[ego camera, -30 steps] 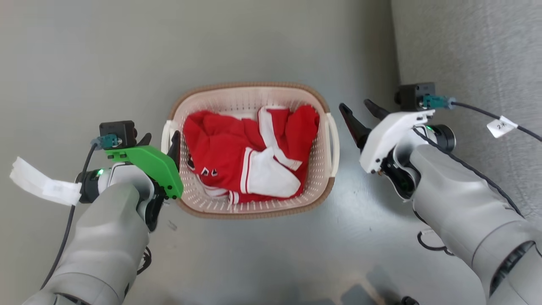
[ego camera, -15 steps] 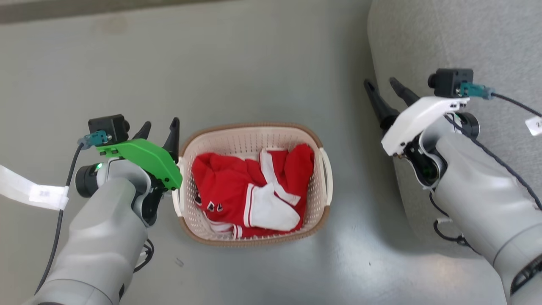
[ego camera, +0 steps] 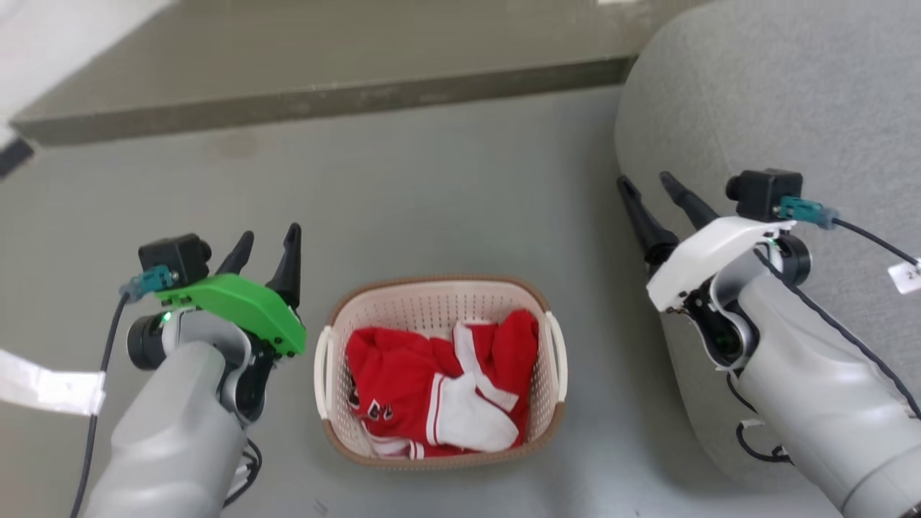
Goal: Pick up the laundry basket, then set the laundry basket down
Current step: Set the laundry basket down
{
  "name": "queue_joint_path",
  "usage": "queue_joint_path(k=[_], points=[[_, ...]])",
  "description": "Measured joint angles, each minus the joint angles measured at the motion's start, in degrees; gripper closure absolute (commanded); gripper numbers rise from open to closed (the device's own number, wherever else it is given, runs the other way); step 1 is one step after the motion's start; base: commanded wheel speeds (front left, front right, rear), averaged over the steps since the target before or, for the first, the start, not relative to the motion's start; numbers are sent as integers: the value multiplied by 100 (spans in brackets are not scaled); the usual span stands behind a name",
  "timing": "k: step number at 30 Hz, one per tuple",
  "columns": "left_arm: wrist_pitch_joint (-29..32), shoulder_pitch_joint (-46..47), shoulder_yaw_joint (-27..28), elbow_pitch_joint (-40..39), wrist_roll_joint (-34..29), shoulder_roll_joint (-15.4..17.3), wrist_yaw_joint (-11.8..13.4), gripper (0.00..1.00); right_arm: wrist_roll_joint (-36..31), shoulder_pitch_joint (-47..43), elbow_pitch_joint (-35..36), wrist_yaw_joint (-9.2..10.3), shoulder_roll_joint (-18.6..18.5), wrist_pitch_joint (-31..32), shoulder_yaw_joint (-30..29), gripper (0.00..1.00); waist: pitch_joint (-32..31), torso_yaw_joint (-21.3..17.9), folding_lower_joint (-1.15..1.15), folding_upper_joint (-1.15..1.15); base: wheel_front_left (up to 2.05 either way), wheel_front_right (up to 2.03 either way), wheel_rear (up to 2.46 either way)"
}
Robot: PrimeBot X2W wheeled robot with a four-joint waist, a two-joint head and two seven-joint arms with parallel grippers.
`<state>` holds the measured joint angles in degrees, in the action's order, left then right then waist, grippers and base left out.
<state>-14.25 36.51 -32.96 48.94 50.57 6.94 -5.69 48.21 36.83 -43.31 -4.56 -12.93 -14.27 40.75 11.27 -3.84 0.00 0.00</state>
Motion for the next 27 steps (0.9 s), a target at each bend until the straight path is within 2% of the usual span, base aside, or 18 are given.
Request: queue_joint_path(k=[6,17,21,27], points=[[0,-375,423,-611,-337,46,140,0,-392,-350,594,185,-167,-7,-509,0,-373,17,0,0,0,0,0],[-1,-1090,1053,-1779,-1018,122,394,0,-1042,-1133,1567,491,-221,-8,-1199,0,-737,78,0,0,0,0,0],[-11,-1406,1223,-2015,-1152,101,449,0,-1176,-1395,1801,670,-216,-9,-1425,0,-787,87,0,0,0,0,0],[-16,-1905,1559,-2524,-1357,-33,493,0,-1457,-1859,2158,727,-185,-9,-1606,0,-916,99,0,0,0,0,0]])
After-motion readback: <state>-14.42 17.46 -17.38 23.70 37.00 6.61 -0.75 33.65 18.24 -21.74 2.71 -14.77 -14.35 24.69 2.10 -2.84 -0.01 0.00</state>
